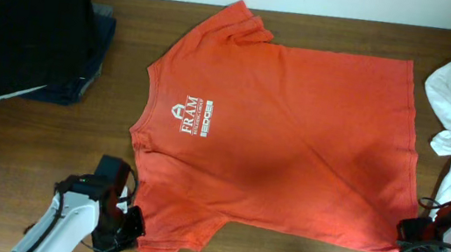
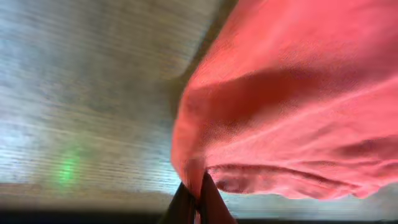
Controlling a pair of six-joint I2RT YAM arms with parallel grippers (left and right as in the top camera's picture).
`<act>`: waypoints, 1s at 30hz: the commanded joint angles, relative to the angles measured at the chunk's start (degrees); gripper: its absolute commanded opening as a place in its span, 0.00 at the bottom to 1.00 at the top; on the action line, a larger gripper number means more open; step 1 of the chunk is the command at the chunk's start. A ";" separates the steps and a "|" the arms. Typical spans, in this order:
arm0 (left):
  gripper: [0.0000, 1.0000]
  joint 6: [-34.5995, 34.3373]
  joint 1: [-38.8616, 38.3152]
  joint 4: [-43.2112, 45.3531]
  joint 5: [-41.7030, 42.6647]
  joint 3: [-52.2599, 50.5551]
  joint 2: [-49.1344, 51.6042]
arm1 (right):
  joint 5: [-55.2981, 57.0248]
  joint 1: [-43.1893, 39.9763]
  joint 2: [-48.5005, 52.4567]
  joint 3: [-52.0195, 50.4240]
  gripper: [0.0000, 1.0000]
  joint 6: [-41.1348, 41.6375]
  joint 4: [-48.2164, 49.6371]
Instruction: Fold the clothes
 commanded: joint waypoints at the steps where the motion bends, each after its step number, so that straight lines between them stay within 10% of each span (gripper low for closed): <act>1: 0.01 5.97 -0.26 -6.75 -0.11 9.97 -0.20 | 0.28 -0.37 0.61 -0.11 0.04 0.72 -0.68; 17: 0.01 -2.23 -0.26 -40.65 -4.28 31.15 -23.41 | 0.55 2.08 -13.29 8.41 0.04 0.46 -17.27; 30: 0.01 7.67 -0.28 -12.76 -7.54 57.02 17.38 | 0.70 16.22 0.00 20.50 0.04 -1.01 -6.21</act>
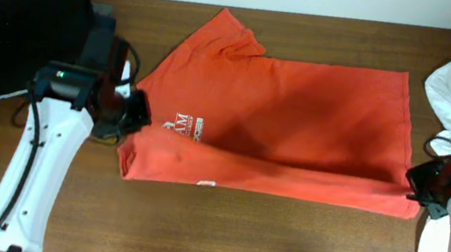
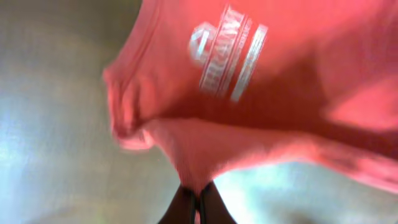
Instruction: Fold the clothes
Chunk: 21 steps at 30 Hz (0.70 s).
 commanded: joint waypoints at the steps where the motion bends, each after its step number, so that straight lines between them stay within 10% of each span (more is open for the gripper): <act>1: 0.01 3.82 -0.35 4.90 -0.52 1.09 1.53 | 0.87 0.48 4.98 0.87 0.04 -0.33 3.30; 21: 0.01 9.94 -10.21 19.23 -3.82 1.07 8.96 | 1.42 6.08 11.74 0.76 0.04 -1.42 13.51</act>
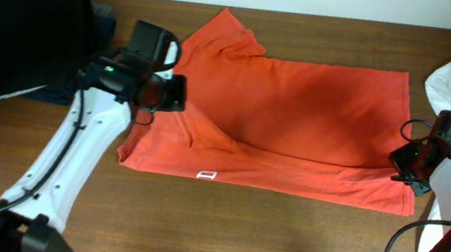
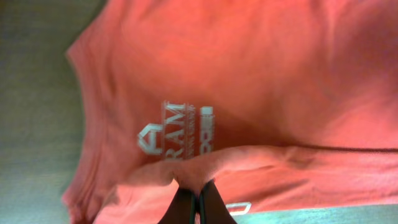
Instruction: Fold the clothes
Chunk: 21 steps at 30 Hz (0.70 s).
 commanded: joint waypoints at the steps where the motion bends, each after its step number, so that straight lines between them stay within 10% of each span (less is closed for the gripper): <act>1: 0.01 2.23 -1.73 1.46 0.02 0.87 3.96 | 1.01 0.57 0.31 0.76 0.04 -0.13 0.13; 21: 0.01 1.29 -1.99 8.37 -10.75 0.87 12.35 | 2.45 0.57 7.76 0.66 0.04 0.09 7.45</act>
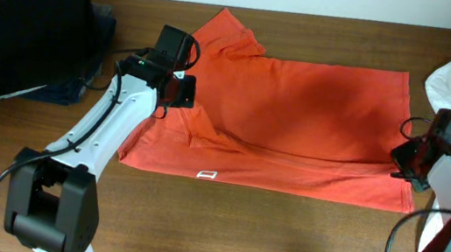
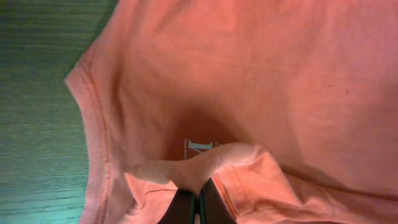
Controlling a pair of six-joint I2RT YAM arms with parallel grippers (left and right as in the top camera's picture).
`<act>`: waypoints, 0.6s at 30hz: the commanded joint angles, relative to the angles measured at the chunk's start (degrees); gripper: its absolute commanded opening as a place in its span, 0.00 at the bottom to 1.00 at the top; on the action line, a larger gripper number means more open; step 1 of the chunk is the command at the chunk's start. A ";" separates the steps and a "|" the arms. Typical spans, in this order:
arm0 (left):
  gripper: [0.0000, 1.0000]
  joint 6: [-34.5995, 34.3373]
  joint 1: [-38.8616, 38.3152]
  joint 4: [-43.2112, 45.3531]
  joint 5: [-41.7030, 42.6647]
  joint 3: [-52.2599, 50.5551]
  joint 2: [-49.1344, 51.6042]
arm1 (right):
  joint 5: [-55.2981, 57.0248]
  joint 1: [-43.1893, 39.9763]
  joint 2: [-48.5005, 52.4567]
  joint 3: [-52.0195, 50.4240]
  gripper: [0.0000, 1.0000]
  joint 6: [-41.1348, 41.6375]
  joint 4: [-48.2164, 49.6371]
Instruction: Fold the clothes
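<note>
An orange T-shirt (image 1: pixel 298 110) lies across the middle of the table, its near half folded back over the far half, the fold running along the near side. My left gripper (image 1: pixel 179 89) is shut on a pinch of the shirt's fabric near the collar; in the left wrist view the gripper (image 2: pixel 198 198) holds a raised fold of orange shirt cloth (image 2: pixel 205 165) between closed fingers. My right gripper (image 1: pixel 406 162) sits at the shirt's right hem, pinching the folded edge.
A pile of dark clothes (image 1: pixel 35 33) lies at the far left. A crumpled white garment lies at the far right beside my right arm. Bare wooden table (image 1: pixel 263 237) stretches along the near side.
My left gripper has moved a little farther and right over the shirt, still pinching the cloth. The printed logo is now covered. The right gripper has hardly moved.
The shirt lay flat, print up, with both grippers at its near corners. Then both grippers held the near edge halfway across, the shirt doubling over. Then the fold covered more, and now the near half lies over the far half.
</note>
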 commanded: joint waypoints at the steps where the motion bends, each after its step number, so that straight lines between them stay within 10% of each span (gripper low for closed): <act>1: 0.01 0.09 -0.09 -0.57 -1.95 0.90 0.42 | 0.72 0.55 4.87 0.66 0.04 0.07 2.64; 5: 0.01 0.07 0.02 0.20 -2.40 0.90 0.42 | 0.00 0.55 5.62 0.66 0.06 0.07 5.60; 6: 0.04 0.07 0.02 0.66 -2.36 0.90 0.42 | -2.21 0.55 5.60 0.79 0.19 -0.22 7.15; 8: 0.73 0.07 0.02 2.99 -2.34 1.31 0.35 | -6.51 0.55 5.57 2.43 0.98 -2.47 8.11; 9: 0.95 0.07 0.02 2.95 -2.34 3.15 0.33 | -7.98 0.55 5.14 5.16 0.98 -3.69 6.88; 12: 0.99 0.04 0.04 -1.49 -2.36 17.07 -0.79 | -12.22 0.57 3.98 17.20 0.98 -13.86 -2.45; 13: 0.89 0.07 0.09 -6.21 -2.73 21.62 -1.20 | -16.48 1.20 3.96 24.09 0.99 -18.03 -10.56; 14: 0.08 -0.81 0.90 -10.82 -4.85 22.69 -1.68 | -19.61 2.67 3.96 28.06 0.97 -20.57 -15.93; 17: 0.01 -8.15 8.20 -19.69 -3.58 22.64 -1.42 | -24.48 13.46 4.04 30.27 0.70 -28.39 -21.35; 18: 0.01 -8.15 12.02 -22.03 0.35 22.64 -1.33 | -23.21 18.56 4.31 30.27 0.29 -28.48 -22.29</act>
